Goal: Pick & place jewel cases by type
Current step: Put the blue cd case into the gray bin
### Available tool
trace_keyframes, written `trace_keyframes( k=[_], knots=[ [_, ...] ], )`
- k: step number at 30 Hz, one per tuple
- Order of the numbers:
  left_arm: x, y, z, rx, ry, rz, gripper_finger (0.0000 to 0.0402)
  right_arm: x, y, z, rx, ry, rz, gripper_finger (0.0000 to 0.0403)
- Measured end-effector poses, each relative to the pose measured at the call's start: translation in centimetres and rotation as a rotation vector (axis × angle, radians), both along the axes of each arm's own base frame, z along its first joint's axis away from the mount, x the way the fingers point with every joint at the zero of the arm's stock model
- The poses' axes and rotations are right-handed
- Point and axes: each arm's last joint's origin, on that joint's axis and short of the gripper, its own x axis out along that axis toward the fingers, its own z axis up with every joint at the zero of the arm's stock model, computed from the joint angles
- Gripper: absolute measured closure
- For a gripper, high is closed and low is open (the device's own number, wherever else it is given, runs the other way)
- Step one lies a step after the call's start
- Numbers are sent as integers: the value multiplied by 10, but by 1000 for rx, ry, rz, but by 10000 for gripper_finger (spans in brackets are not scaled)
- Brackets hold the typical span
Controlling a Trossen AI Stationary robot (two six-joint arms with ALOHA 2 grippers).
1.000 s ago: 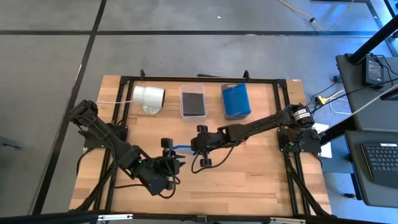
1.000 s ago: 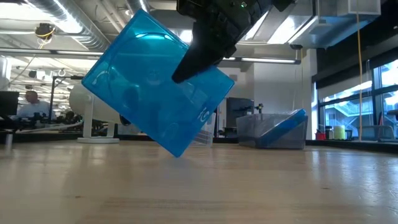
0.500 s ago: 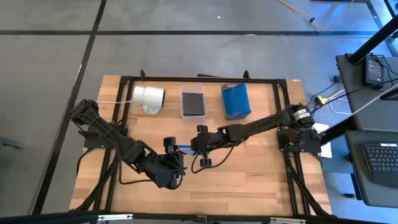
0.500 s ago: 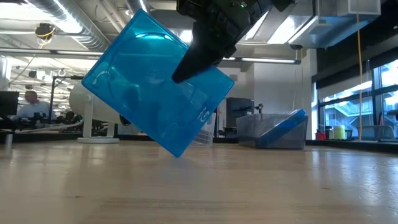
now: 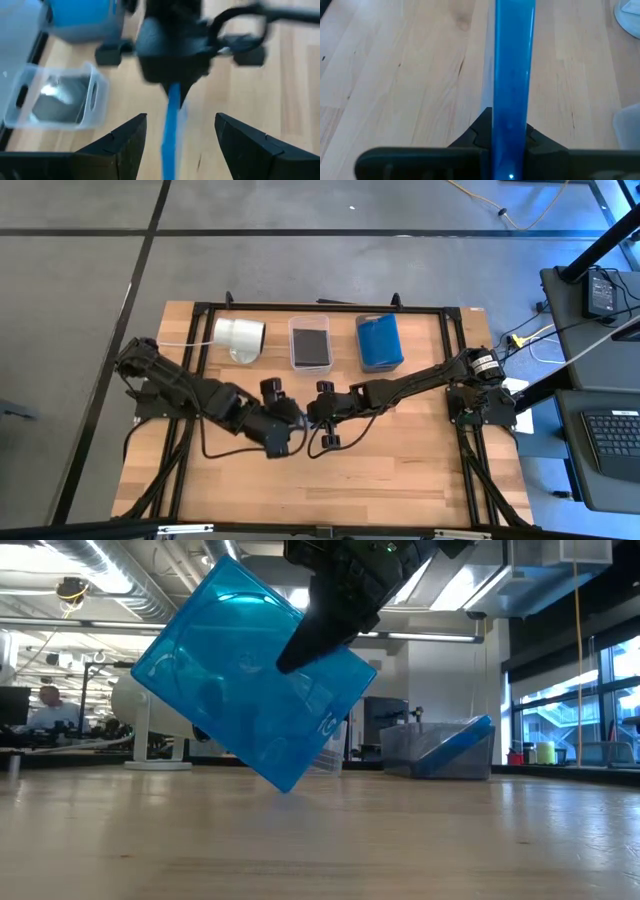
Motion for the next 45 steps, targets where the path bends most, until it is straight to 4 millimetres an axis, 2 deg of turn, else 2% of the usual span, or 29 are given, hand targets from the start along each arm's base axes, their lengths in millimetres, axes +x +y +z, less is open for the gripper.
trace_keyframes(
  k=[7, 13, 21, 28, 36, 45],
  knots=[
    [7, 23, -3, -170, 104, 11, 170, 0, 0, 0, -1, 0, 0, 373],
    [10, 35, -8, -161, 154, 38, 178, 2, 0, -2, -1, -3, 0, 373],
    [24, 35, -31, -165, 281, 3, 178, 6, 1, -9, -3, -8, -3, 373],
    [20, 37, -43, -148, 396, 79, 190, 7, 1, -8, -1, -27, 0, 373],
    [21, 36, -35, -182, 361, 78, 241, 7, 1, -8, -1, -25, 1, 373],
    [20, 32, -34, -212, 370, 58, 329, 7, 1, -9, -41, -17, 63, 373]
  ],
)
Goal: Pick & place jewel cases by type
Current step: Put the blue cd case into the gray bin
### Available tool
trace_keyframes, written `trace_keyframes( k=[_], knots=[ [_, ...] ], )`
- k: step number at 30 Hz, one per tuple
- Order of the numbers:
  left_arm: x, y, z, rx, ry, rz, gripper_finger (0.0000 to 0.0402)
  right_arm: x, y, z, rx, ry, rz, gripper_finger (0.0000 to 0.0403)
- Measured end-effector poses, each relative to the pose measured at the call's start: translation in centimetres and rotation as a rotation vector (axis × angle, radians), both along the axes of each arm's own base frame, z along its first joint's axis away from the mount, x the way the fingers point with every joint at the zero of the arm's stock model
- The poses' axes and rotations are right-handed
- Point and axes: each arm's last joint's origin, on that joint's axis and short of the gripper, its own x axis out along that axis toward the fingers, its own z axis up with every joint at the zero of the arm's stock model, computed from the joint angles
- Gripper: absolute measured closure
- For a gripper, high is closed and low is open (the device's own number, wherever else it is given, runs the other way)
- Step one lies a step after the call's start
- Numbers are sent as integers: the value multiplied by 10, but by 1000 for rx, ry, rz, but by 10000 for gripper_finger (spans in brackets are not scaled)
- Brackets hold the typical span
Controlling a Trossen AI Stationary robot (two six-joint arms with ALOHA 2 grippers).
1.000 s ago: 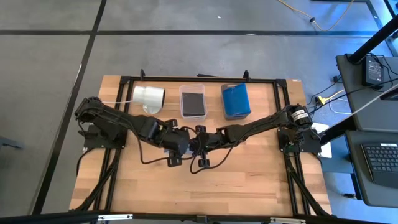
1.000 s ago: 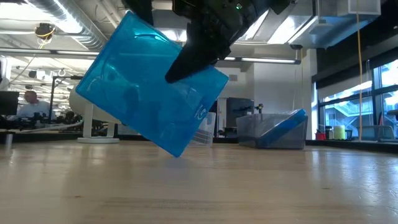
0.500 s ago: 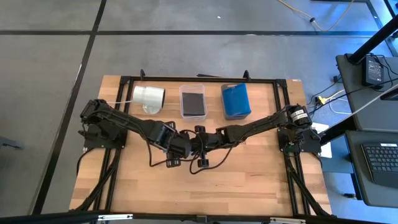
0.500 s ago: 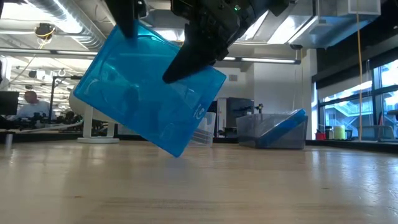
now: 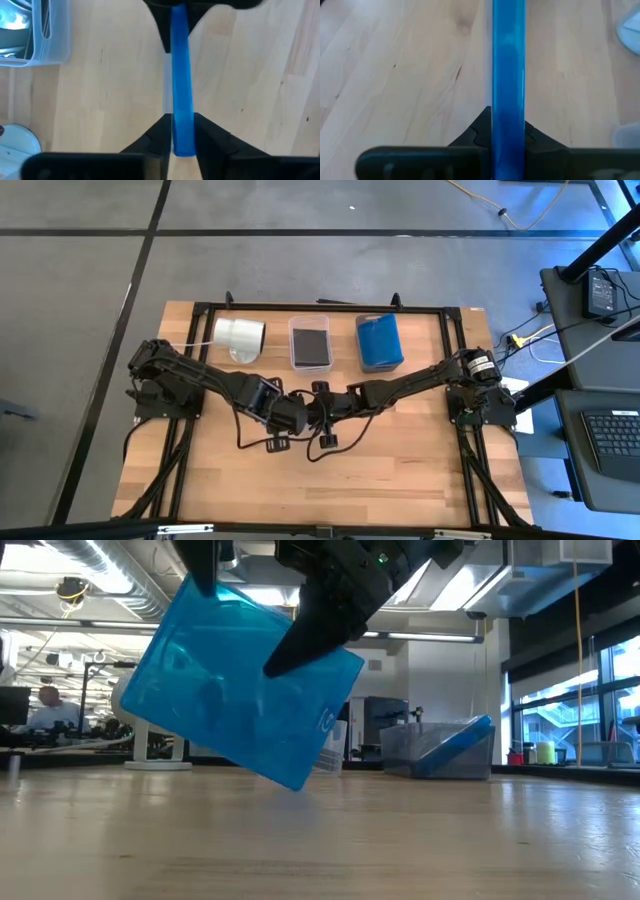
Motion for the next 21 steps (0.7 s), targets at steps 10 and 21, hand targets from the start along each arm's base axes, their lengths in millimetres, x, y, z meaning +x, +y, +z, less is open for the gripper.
trace_keyframes(
  k=[10, 21],
  knots=[
    [-3, -8, 0, 22, -7, -23, 360, -1, 0, -3, -6, 19, 26, 342],
    [-6, -19, 1, 121, -53, -29, 360, -38, -2, 42, -110, 72, -145, 322]
  ],
)
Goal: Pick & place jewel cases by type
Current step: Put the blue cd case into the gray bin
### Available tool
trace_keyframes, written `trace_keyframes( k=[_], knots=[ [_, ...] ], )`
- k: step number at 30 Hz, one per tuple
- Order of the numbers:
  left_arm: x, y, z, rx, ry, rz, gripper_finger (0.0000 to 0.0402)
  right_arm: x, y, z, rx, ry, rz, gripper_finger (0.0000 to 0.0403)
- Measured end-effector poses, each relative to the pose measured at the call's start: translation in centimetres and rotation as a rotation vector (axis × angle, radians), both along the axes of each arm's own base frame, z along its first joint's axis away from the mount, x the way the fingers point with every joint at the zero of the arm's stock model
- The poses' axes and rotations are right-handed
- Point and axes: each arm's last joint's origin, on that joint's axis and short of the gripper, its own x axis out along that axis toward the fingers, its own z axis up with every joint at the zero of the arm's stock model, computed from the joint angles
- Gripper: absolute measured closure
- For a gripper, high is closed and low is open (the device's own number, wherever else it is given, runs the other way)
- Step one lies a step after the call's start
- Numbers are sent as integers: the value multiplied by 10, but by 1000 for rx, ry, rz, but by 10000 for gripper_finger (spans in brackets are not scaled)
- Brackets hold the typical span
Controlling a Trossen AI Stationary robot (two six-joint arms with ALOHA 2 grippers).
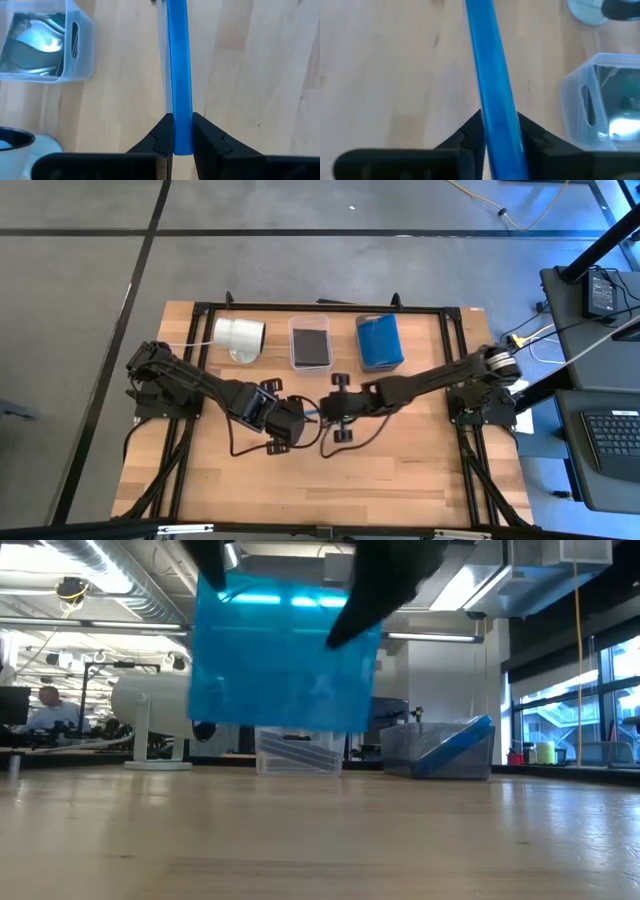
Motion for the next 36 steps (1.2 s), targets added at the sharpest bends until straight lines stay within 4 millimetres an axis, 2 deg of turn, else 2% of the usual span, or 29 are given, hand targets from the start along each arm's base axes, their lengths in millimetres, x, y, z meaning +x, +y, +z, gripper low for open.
trace_keyframes(
  k=[4, 7, 12, 18, 23, 27, 30, 32, 36],
  knots=[
    [1, -4, 1, -10, -20, -12, 360, -27, 11, 30, -1, 2, 33, 322],
    [8, -8, -1, -51, -84, -62, 360, -54, 21, 44, 11, -32, 51, 322],
    [24, -14, -6, -113, -220, -186, 360, -110, 30, 40, 51, -188, 46, 322],
    [37, -11, -15, -128, -326, -258, 360, -172, 30, 36, 233, -306, 50, 322],
    [40, -11, -42, -208, -335, -361, 360, -213, 21, 46, 234, -415, -4, 322],
    [44, -8, -60, -184, -429, -371, 360, -236, 14, 55, 234, -442, 10, 322],
    [49, -5, -74, -185, -548, -424, 360, -244, 11, 57, 232, -440, 28, 322],
    [52, -1, -79, -176, -669, -465, 360, -248, 10, 55, 225, -417, 35, 322],
    [53, 20, -95, -113, -944, -496, 360, -250, 8, 49, 213, -359, 0, 322]
  ],
)
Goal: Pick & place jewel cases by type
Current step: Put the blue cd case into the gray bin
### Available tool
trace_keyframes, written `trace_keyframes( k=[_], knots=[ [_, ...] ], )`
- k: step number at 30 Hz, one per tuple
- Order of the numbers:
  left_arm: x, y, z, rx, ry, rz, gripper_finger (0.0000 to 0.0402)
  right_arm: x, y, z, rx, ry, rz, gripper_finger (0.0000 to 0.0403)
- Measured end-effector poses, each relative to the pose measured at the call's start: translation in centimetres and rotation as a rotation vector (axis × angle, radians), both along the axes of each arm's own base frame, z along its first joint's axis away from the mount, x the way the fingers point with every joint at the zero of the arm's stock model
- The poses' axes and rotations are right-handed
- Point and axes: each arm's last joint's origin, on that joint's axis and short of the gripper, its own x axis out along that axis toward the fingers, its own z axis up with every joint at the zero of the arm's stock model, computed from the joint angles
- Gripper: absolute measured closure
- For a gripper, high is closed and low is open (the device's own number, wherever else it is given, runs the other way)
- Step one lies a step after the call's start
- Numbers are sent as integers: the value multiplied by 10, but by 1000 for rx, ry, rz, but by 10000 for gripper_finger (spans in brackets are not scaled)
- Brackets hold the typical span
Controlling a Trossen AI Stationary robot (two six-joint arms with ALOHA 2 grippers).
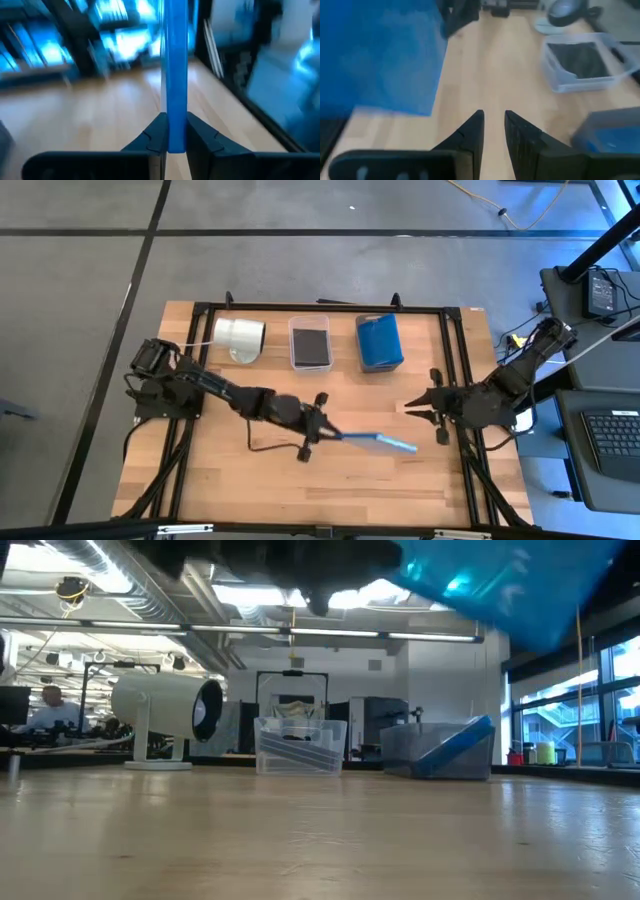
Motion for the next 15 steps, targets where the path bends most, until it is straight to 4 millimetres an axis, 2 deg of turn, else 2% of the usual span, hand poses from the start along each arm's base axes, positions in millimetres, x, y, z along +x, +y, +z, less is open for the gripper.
trace_keyframes(
  k=[3, 9, 15],
  knots=[
    [-10, 21, -9, -5, -201, 16, 360, -1, -3, -2, -27, 8, -62, 322],
    [-29, 62, -18, -43, -400, 103, 356, 0, -6, -4, -132, -16, -149, 322],
    [-31, 78, -13, -64, -469, 164, 358, 17, 4, -6, -259, -108, -291, 322]
  ],
)
